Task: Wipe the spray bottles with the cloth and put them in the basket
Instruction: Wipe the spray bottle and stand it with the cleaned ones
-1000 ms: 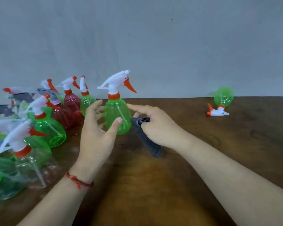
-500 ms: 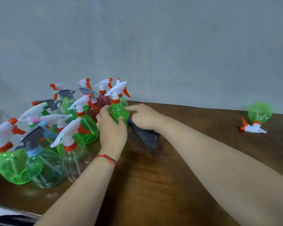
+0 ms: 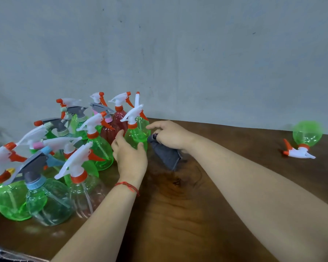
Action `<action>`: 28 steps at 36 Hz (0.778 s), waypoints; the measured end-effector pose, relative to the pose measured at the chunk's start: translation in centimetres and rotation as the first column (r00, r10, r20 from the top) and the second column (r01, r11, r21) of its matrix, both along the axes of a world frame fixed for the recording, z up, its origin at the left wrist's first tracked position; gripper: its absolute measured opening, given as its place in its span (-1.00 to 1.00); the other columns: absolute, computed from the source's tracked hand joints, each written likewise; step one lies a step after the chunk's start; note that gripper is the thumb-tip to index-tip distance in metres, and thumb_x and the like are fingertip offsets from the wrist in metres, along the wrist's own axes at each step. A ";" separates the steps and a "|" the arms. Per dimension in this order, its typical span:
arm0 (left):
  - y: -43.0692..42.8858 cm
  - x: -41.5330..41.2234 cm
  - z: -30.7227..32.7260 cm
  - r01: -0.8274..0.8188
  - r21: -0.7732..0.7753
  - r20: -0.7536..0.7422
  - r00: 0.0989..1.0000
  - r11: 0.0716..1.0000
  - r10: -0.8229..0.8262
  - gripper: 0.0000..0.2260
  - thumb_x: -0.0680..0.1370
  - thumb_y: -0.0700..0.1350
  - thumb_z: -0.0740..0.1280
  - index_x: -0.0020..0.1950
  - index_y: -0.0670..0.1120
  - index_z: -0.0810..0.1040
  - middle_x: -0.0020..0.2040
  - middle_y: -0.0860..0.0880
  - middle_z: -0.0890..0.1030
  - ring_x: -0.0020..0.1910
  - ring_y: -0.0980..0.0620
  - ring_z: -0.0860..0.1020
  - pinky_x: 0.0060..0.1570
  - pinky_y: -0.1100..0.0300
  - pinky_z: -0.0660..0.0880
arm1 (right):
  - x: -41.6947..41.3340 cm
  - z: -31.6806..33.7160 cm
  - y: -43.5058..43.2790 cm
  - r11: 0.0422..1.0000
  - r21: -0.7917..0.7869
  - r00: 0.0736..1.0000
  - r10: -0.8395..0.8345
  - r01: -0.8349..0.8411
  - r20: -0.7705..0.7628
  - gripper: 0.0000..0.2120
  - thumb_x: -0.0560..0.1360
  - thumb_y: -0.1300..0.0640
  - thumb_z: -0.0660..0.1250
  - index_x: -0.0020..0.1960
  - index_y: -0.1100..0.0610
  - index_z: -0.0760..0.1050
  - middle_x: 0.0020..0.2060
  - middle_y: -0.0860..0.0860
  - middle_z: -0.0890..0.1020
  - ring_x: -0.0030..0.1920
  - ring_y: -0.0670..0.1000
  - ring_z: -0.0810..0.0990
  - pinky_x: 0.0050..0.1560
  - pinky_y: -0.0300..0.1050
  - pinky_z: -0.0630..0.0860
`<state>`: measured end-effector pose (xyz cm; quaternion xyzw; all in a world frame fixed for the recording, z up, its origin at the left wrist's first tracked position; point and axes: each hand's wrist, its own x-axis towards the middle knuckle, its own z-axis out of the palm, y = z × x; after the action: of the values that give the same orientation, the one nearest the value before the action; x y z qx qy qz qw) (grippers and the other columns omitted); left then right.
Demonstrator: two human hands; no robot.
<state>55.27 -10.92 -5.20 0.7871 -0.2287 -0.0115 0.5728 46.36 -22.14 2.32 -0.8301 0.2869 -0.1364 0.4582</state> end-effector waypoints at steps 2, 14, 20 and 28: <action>0.6 -1.3 0.8 0.003 -0.110 0.020 1.000 0.994 -0.001 -0.46 0.65 -0.13 0.44 0.59 -0.09 0.34 0.51 -0.13 0.38 0.50 -0.13 0.39 0.45 0.09 0.31 | -1.4 0.3 -0.2 0.996 0.071 0.996 -0.054 0.049 0.068 -0.48 0.48 0.36 0.27 0.34 -0.03 0.64 0.09 -0.03 0.68 0.11 -0.02 0.62 -0.07 -0.24 0.48; -2.2 -13.1 5.1 0.520 -0.182 0.077 0.854 0.835 -0.515 -0.79 0.61 -0.15 0.48 0.07 0.18 0.61 -0.11 0.14 0.65 -0.17 0.12 0.66 -0.10 0.19 0.56 | -17.8 0.0 -1.1 0.931 0.316 0.864 -0.303 0.180 0.401 -0.74 0.57 0.39 0.39 0.17 0.14 0.69 0.17 0.08 0.74 0.26 0.12 0.68 0.45 0.14 0.51; -6.6 -20.3 6.0 0.661 -0.174 0.080 0.748 0.730 -0.658 -0.86 0.60 -0.15 0.48 -0.05 0.11 0.67 -0.14 0.09 0.69 -0.10 -0.01 0.70 0.01 -0.10 0.69 | -27.9 -1.4 -1.9 0.863 0.473 0.792 -0.410 0.177 0.452 -0.75 0.65 0.25 0.37 0.31 0.24 0.61 0.18 0.21 0.72 0.22 0.21 0.70 0.29 0.18 0.61; -13.6 -27.3 7.1 0.846 -0.022 0.113 0.532 0.533 -0.839 -0.91 0.66 -0.11 0.41 0.08 0.09 0.64 -0.06 0.06 0.65 -0.17 0.11 0.68 -0.14 0.07 0.66 | -37.2 -3.4 -5.6 0.783 0.500 0.586 -0.614 0.370 0.529 -0.77 0.63 0.24 0.39 0.27 0.21 0.63 0.13 0.24 0.72 0.09 0.21 0.73 0.18 0.35 0.64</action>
<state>27.94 -24.53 1.90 0.5572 -0.6049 -0.2426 0.5145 9.13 -27.73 -1.07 -0.5178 0.3438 -0.4960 0.6064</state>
